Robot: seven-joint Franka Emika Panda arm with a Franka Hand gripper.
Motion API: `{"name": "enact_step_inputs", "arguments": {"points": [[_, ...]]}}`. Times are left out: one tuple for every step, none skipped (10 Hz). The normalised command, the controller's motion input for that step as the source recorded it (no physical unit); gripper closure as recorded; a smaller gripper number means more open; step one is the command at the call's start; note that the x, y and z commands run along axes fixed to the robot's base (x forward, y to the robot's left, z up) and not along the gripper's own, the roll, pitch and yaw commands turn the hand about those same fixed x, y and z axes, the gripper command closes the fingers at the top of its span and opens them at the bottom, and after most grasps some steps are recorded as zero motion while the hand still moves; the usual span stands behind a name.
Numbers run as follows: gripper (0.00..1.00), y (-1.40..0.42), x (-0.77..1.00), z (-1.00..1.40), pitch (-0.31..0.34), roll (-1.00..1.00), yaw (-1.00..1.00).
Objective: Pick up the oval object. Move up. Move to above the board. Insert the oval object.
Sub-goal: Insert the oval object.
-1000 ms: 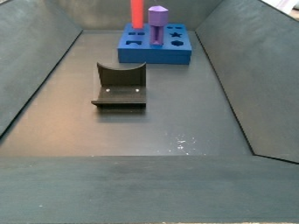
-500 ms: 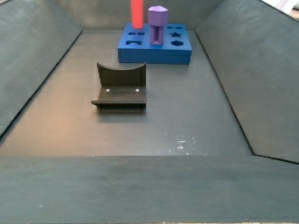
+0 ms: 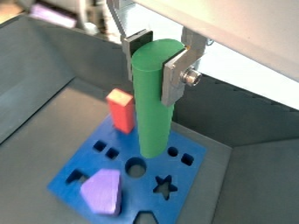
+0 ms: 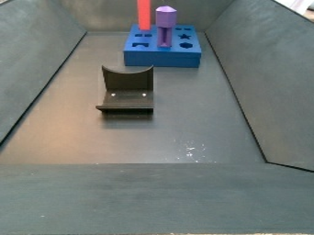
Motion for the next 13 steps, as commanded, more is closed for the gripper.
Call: {"name": "enact_step_inputs", "arguments": {"points": [[1.0, -0.25, 0.0, -0.13, 0.049, 0.05, -0.87], [1.0, -0.1, -0.01, -0.16, 0.047, 0.08, -0.95], [1.0, -0.09, 0.0, -0.15, 0.029, 0.08, -0.96], [1.0, -0.15, 0.0, -0.04, 0.0, 0.02, -0.95], [1.0, -0.17, 0.0, -0.06, 0.0, 0.0, -0.95], [1.0, -0.24, 0.05, -0.09, 0.0, 0.0, -0.87], [1.0, -0.25, 0.16, -0.11, 0.0, 0.0, -0.77], [1.0, -0.31, 0.46, -0.14, 0.0, 0.01, -0.49], [1.0, -0.34, 0.53, -0.15, 0.0, 0.01, -0.42], [1.0, -0.33, 0.53, -0.15, 0.0, 0.01, -0.45], [1.0, -0.27, 0.37, -0.13, 0.0, 0.0, -0.62], [1.0, -0.24, 0.18, -0.09, 0.0, 0.0, -0.8], [1.0, -0.23, 0.09, -0.09, 0.0, 0.0, -0.88]]}}
